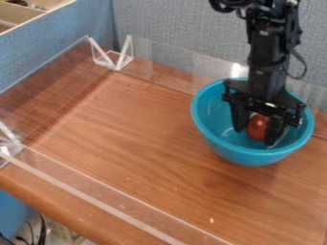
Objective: Put the mushroom in the blue bowl
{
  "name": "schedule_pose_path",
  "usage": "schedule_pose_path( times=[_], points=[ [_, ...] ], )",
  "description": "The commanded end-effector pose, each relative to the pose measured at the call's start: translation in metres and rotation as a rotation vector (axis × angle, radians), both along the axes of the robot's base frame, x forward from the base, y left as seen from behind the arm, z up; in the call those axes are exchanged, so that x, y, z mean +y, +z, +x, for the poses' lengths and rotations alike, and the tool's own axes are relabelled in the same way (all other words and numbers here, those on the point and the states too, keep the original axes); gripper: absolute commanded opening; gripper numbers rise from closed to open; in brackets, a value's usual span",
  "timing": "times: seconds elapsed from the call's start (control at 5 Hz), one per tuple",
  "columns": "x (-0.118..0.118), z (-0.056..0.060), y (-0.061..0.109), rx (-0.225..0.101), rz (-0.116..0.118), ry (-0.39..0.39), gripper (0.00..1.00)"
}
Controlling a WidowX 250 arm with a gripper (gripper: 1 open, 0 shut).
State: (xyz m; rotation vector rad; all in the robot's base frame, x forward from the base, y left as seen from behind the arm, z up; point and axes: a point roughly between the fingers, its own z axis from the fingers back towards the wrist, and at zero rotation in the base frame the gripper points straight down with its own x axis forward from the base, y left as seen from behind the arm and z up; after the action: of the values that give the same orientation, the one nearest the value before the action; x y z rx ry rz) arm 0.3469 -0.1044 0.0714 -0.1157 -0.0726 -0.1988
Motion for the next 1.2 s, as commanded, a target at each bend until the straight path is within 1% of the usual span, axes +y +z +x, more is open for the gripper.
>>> schedule_pose_path(
  times=[0.0,0.2,0.4,0.6,0.8,1.0],
  points=[
    [0.007,0.016,0.054,-0.125,-0.035,0.025,1.0],
    [0.013,0.024,0.053,-0.112,-0.024,0.052,1.0],
    [0.017,0.033,0.046,-0.089,-0.011,0.077,1.0],
    [0.02,0.039,0.026,-0.059,0.001,0.066,1.0],
    [0.022,0.046,0.007,-0.038,0.012,0.055,1.0],
    [0.02,0.049,0.0,-0.029,0.021,0.089,1.0]
  ],
)
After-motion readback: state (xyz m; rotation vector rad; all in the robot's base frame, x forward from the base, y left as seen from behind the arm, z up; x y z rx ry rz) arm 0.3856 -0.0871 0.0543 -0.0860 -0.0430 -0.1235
